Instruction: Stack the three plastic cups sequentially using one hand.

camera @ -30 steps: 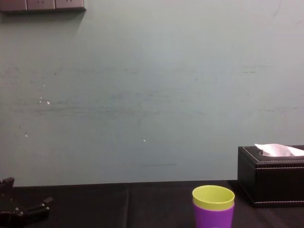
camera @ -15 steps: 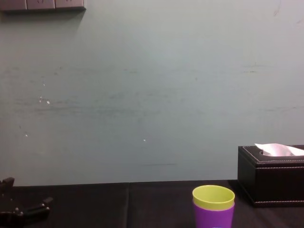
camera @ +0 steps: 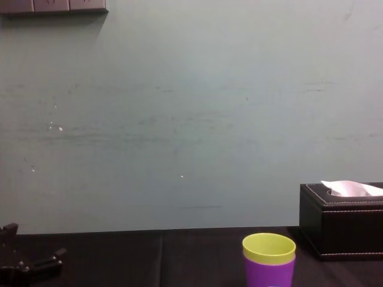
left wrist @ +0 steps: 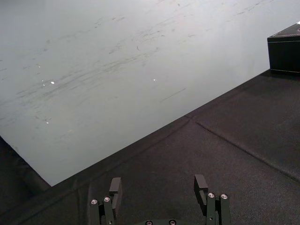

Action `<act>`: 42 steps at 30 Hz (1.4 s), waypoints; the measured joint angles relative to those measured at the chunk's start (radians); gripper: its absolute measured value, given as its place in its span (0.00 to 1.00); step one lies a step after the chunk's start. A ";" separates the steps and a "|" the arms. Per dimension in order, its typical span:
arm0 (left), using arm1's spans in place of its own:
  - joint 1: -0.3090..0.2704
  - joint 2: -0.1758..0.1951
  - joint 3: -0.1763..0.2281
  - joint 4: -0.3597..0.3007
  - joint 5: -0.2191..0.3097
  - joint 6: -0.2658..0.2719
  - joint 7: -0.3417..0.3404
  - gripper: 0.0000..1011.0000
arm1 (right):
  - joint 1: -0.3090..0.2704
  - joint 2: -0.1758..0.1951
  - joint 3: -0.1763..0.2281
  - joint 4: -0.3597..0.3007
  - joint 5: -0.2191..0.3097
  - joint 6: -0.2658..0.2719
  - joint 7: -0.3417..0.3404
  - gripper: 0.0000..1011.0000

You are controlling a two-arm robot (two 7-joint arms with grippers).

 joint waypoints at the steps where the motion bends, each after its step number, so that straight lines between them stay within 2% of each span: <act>1: 0.000 0.000 0.000 0.000 0.000 0.000 0.000 1.00 | 0.005 -0.002 -0.002 0.004 0.000 0.002 0.001 0.99; 20: 0.000 0.000 0.000 0.000 0.000 0.000 0.000 1.00 | 0.065 -0.024 -0.031 0.049 -0.025 0.014 -0.005 0.99; 38: 0.000 0.000 0.000 0.000 0.000 0.000 0.000 1.00 | 0.069 -0.028 -0.034 0.053 -0.029 0.016 -0.012 0.99; 42: 0.000 0.000 0.000 0.000 0.000 0.000 0.000 1.00 | 0.069 -0.027 -0.034 0.052 -0.029 0.016 -0.012 0.91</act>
